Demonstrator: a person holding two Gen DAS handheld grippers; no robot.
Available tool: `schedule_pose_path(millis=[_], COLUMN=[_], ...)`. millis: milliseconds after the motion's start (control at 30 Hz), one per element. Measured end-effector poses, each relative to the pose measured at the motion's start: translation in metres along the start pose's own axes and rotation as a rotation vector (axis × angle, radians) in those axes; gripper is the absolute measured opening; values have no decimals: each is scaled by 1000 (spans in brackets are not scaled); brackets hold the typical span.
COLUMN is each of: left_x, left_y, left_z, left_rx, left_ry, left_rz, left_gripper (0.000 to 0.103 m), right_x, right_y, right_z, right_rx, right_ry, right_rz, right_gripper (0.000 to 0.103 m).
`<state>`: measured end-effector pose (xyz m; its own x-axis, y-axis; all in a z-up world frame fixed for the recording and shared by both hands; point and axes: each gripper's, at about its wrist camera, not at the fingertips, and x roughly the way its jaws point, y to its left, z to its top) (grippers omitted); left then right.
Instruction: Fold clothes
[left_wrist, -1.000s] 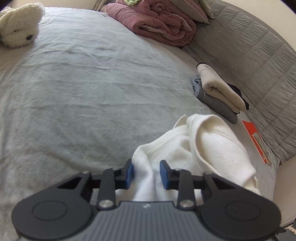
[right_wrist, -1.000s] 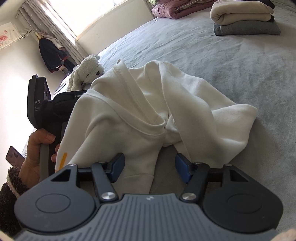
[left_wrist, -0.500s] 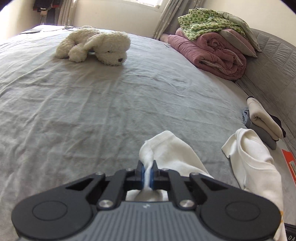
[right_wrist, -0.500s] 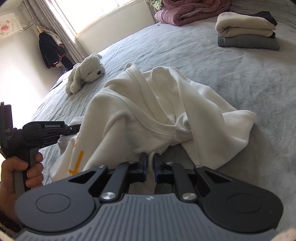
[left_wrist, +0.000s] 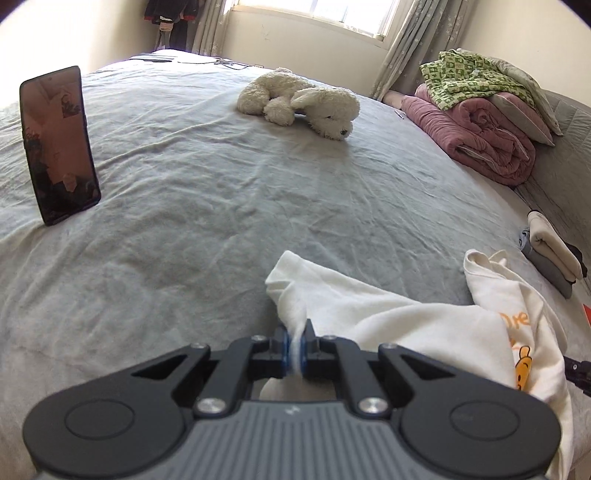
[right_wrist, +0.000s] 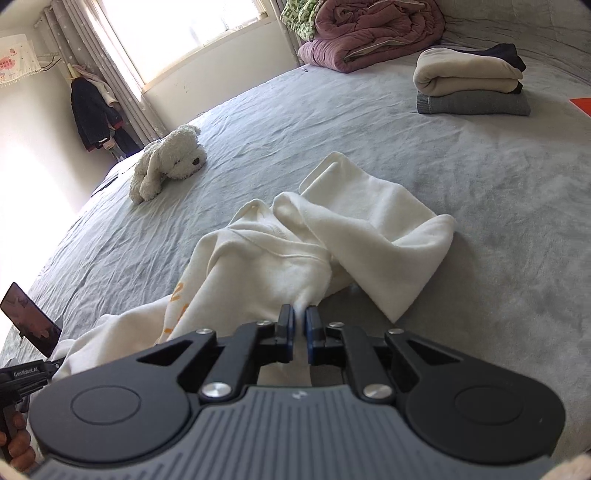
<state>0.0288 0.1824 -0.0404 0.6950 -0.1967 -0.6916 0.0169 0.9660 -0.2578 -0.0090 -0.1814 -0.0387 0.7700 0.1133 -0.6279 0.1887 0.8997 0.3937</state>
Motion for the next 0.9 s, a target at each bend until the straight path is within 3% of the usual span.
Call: schedule_pose_path(millis=[167, 400, 500, 567, 800, 900], left_x=[-24, -42, -46, -48, -33, -14], left_y=[4, -2, -5, -9, -31, -50], left_z=[-28, -43, -39, -33, -2, 11], left_rx=[-9, 62, 89, 110, 142, 180], left_ry=[39, 85, 66, 56, 51, 70], left_rz=[-34, -52, -32, -28, -58, -86], left_gripper=[6, 8, 23, 40, 59, 64], right_x=[-15, -33, -36, -36, -29, -21], right_y=[-6, -23, -31, -34, -45, -50], right_z=[-2, 3, 1, -2, -5, -7], right_rx=[13, 34, 53, 67, 114, 114], right_ry=[-39, -78, -70, -61, -30, -11], right_rz=[-48, -74, -64, -50, 18, 20], right_gripper=[9, 8, 8, 9, 19, 45])
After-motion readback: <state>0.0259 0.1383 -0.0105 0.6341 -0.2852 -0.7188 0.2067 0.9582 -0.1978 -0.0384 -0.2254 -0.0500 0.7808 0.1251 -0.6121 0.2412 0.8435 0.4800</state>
